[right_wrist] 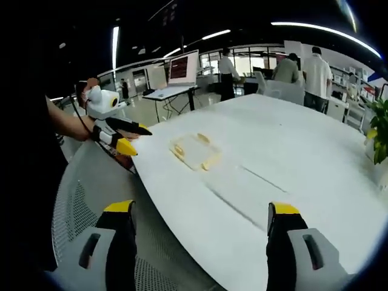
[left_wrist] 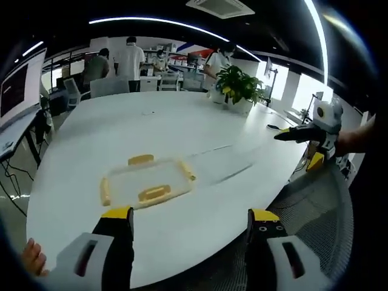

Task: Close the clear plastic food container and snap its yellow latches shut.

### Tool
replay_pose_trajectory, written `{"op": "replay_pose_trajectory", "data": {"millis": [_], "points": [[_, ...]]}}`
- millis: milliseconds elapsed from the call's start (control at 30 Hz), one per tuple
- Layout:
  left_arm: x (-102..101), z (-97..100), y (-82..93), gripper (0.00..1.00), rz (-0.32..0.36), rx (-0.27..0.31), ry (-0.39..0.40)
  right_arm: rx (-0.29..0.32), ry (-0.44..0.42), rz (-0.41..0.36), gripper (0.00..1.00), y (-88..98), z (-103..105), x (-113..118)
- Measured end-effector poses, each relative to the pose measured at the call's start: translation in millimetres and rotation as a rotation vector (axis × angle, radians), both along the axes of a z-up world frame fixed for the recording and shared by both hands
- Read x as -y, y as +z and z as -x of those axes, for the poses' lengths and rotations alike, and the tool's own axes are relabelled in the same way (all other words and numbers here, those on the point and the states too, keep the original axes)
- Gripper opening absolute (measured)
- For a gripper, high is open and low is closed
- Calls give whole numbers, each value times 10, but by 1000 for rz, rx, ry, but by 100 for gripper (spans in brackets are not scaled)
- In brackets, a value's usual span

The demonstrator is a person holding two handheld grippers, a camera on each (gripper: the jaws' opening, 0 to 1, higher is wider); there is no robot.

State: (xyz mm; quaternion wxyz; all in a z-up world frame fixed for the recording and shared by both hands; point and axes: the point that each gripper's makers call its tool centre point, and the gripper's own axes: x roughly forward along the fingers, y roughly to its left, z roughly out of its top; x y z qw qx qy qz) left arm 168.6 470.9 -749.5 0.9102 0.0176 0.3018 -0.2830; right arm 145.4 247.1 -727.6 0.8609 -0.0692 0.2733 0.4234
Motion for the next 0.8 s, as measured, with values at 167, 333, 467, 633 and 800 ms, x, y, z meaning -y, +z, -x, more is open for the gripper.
{"op": "replay_pose_trajectory", "data": {"millis": [167, 333, 467, 633, 800], "points": [[38, 7, 2, 72, 28, -1, 3, -22, -1, -5, 80, 12, -20, -15], [34, 18, -25, 75, 38, -7, -4, -2, 23, -5, 84, 50, -31, -136], [16, 56, -68, 77, 3, -9, -44, -12, 47, -24, 81, 91, -17, -292], [-6, 67, -67, 80, 15, -14, -62, 19, 90, 11, 78, 86, -12, -451], [-38, 82, -107, 81, 28, -32, -78, 32, 87, -16, 77, 125, -85, -586]]}}
